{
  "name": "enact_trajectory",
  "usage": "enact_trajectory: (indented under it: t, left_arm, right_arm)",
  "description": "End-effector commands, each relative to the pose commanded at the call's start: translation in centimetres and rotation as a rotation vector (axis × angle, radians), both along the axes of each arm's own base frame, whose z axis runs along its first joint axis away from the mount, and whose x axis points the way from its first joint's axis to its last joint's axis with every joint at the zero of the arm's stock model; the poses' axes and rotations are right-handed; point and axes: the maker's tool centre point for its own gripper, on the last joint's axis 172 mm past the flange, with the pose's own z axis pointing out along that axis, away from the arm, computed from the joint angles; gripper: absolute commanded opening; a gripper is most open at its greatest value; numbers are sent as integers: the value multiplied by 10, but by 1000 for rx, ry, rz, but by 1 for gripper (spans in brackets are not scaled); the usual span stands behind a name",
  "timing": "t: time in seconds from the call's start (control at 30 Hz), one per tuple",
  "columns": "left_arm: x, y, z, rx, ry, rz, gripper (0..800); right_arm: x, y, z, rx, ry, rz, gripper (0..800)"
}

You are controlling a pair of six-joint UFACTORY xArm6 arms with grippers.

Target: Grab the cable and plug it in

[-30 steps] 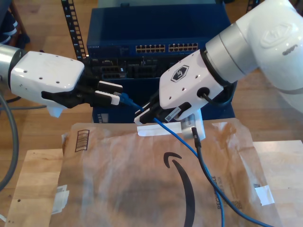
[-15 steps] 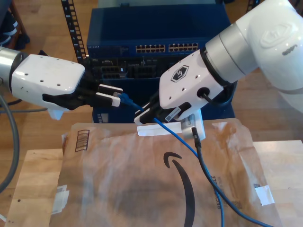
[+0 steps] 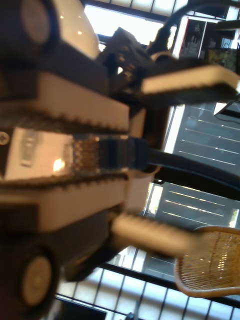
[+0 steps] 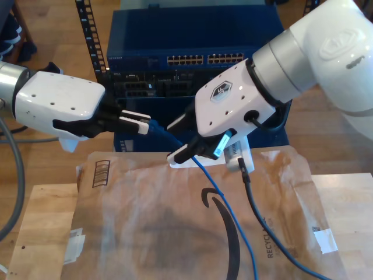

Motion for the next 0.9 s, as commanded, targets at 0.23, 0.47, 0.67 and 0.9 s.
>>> enact_trajectory:
  t: [0.23,0.47,0.67,0.9]
  left_arm:
    - [4,11,-15,-46,234,7,2]
    - [28,42,2,-266,431,25,2]
    - [25,48,10,-344,571,-44,3]
    - [12,54,18,-377,634,-134,3]
  right_arm:
    - [33,-41,31,-29,-349,-138,768]
    - [17,-9,48,-23,-573,-68,794]
    - [-5,32,55,8,-671,-23,793]
    - [-23,57,58,-2,-790,21,793]
